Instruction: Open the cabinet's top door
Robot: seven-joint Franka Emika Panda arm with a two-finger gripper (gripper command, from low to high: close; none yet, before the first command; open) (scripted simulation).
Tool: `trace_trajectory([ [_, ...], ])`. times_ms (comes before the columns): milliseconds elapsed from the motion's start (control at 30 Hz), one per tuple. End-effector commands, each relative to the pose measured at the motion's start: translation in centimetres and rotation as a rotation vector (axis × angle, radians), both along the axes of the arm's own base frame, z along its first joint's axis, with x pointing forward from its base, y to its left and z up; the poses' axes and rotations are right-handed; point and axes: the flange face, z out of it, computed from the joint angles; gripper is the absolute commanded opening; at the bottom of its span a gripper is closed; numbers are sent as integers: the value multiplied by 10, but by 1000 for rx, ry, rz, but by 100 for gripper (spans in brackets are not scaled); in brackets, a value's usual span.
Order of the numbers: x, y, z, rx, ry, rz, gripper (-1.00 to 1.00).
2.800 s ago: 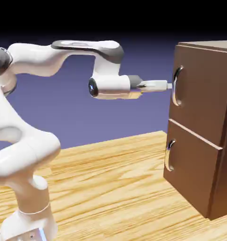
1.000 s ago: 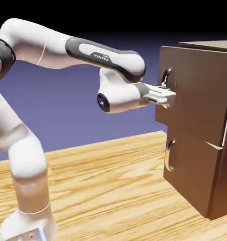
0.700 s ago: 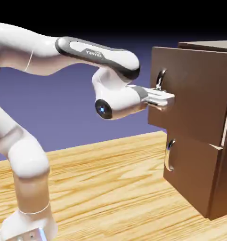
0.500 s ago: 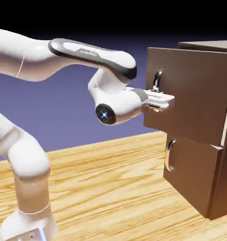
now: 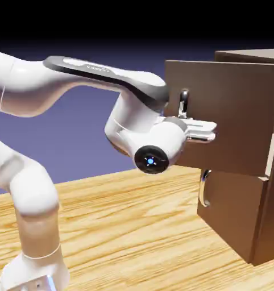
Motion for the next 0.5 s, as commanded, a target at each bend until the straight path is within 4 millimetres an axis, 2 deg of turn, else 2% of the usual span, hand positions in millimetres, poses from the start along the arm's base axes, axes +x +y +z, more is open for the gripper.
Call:
trace_trajectory([
  [0,-1,-7,0,0,0,27,-100],
  [467,4,-99,0,0,0,355,-100],
])
